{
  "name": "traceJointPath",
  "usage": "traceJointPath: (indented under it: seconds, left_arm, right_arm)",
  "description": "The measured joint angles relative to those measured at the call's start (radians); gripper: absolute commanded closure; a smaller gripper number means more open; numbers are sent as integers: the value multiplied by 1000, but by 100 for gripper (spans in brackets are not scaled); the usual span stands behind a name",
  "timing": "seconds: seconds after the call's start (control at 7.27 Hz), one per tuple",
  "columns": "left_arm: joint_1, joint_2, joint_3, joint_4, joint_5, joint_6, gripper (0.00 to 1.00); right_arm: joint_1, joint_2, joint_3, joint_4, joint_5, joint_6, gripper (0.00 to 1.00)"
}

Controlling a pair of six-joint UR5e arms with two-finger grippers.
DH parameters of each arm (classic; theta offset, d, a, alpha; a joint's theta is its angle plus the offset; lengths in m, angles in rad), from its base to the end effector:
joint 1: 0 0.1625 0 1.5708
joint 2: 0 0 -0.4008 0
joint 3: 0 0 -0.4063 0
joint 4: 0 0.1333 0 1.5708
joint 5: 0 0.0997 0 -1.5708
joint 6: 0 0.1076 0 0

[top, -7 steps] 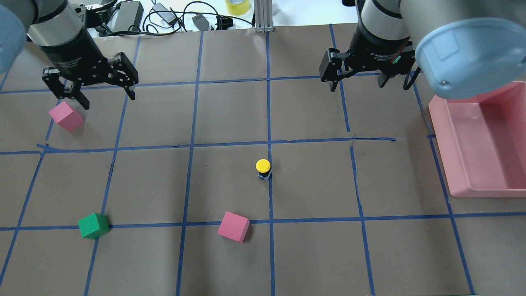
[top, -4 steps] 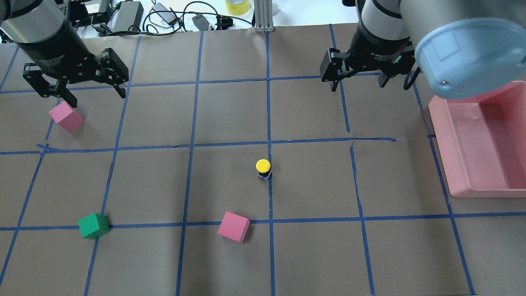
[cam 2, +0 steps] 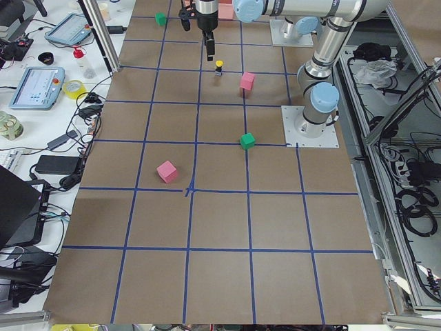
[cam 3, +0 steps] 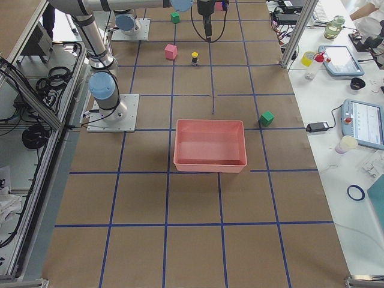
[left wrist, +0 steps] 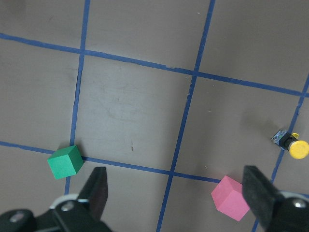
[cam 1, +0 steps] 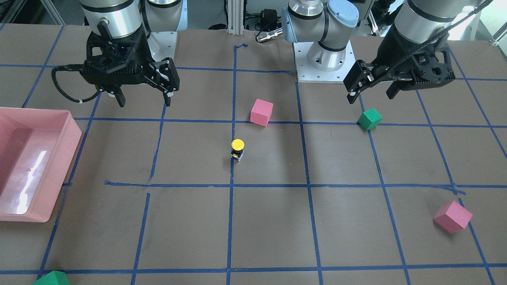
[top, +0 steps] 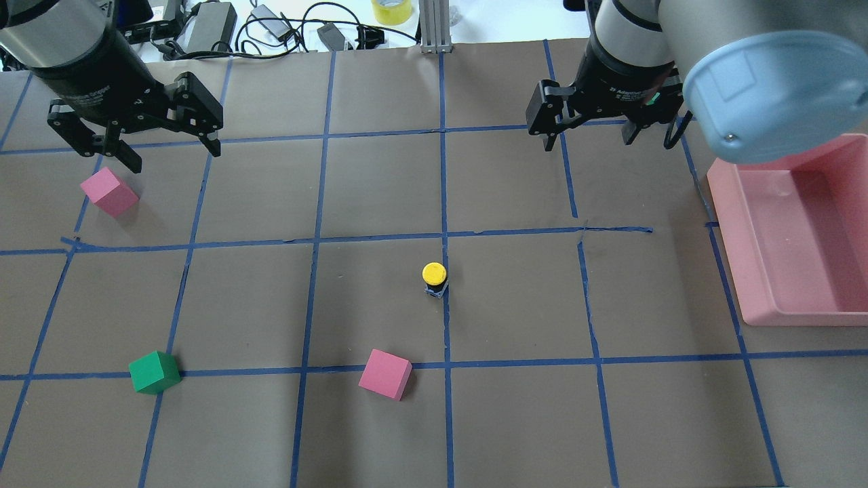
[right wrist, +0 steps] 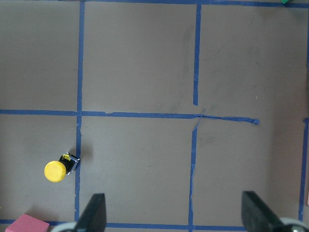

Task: Align button upright

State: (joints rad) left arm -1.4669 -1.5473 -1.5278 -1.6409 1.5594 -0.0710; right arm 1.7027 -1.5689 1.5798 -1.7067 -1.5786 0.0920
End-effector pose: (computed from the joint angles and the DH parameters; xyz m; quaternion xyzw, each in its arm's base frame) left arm -0.0824 -0.5066 0.4822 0.0873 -0.9962 -0.0017 0.0057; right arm 0.1996 -0.4974 0.4645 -0.0197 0.9978 -0.0625 0.0031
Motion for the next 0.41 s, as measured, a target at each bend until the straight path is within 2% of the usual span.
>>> traceJointPath:
  seconds: [0.41]
  left_arm:
    - [-38, 2, -4, 0, 0, 6, 0]
  right_arm:
    - [-2, 22, 0, 0, 24, -10, 0]
